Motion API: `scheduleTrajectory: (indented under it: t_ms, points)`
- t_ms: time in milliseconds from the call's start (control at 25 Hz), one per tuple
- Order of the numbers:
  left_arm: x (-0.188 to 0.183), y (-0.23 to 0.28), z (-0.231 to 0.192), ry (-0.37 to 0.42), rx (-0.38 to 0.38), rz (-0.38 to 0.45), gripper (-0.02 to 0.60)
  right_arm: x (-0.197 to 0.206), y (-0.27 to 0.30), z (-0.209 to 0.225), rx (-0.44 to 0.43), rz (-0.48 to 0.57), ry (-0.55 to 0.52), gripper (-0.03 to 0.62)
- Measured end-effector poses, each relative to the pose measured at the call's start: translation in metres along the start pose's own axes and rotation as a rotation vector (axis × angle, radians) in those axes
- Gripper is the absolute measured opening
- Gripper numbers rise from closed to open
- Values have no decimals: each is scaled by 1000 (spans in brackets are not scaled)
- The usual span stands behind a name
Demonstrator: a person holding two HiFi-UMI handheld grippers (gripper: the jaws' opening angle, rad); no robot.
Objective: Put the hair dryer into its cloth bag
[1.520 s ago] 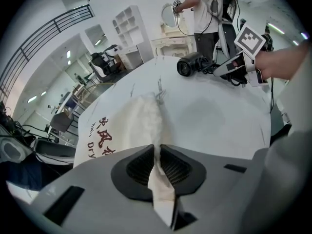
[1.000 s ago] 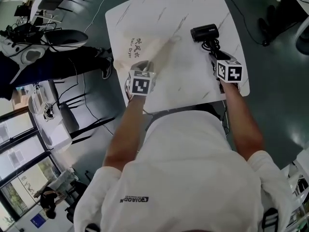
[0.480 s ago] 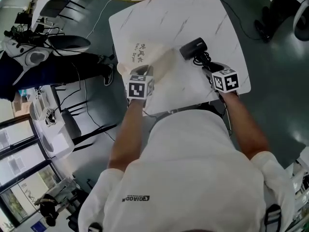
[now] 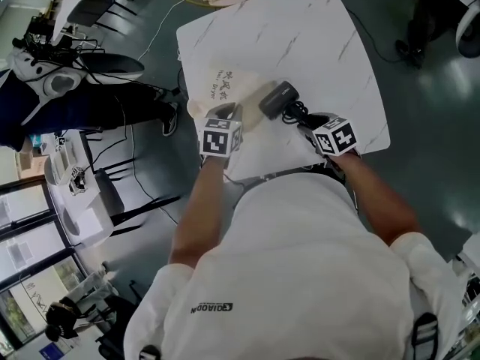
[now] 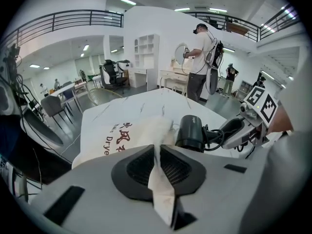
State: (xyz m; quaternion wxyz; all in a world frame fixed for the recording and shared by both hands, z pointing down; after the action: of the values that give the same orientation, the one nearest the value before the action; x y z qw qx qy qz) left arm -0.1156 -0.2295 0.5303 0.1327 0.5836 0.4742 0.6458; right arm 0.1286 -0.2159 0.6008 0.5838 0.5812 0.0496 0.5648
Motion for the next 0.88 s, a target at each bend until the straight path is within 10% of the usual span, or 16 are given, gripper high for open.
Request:
scheduleTrajectory:
  t_ms: [880]
  points:
    - [-1, -6, 14, 65, -22, -2, 60, -48, 78, -46, -86, -35, -248, 215]
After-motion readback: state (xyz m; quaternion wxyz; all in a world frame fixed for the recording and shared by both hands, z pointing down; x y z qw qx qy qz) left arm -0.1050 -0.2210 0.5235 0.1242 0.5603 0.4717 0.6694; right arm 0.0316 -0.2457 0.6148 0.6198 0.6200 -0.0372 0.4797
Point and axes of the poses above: the fingertips, and each gripper's own axes: y forward along the fingers, z to its right, x out of its underside, the point moved 7 cm from there along -y, backward along the fingers, and after that the axes turned 8 degrees about x, right-handed, at the moved point
